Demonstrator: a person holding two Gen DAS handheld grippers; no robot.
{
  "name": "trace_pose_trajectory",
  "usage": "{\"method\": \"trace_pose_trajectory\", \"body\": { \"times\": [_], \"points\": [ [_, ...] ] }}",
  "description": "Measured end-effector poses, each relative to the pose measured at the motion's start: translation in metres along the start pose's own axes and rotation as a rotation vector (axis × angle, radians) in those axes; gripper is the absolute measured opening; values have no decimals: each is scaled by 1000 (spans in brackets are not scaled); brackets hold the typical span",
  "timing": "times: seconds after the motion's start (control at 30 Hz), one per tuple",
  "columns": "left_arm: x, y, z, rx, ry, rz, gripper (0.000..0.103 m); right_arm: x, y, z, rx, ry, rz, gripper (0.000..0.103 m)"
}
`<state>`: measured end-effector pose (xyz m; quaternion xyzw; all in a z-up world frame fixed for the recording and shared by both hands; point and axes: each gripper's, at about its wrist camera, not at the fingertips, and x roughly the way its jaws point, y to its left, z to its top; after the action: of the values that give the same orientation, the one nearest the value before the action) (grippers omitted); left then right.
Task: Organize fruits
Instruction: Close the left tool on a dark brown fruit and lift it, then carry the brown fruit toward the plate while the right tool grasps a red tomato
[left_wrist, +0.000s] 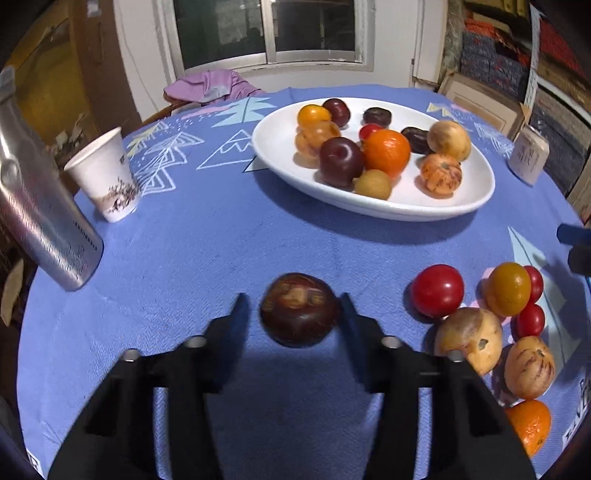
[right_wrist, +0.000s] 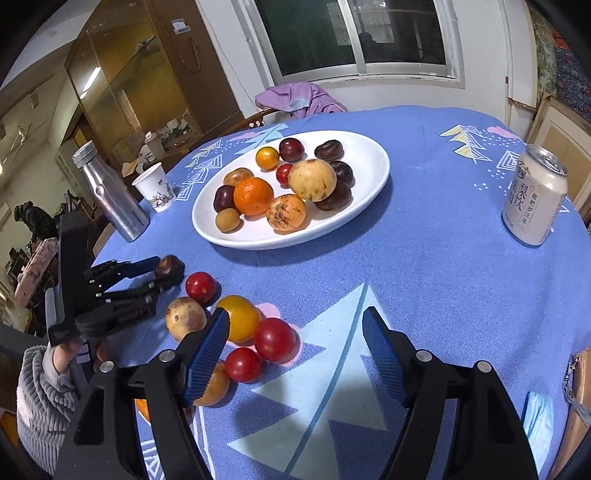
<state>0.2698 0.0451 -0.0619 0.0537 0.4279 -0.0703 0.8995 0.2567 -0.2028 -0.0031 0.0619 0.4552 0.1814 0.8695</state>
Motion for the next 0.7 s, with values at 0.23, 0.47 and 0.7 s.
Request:
{"method": "trace_pose_trajectory", "body": {
  "times": [0.23, 0.47, 0.7],
  "points": [
    [3, 2, 1, -5, 4, -36, 43, 9, 2, -2, -8, 43, 20, 64],
    [3, 3, 1, -10, 3, -25, 43, 27, -1, -9, 18, 113, 44, 46],
    [3, 5, 1, -17, 5, -29, 44, 35, -3, -13, 69, 127, 92, 43]
  ]
}}
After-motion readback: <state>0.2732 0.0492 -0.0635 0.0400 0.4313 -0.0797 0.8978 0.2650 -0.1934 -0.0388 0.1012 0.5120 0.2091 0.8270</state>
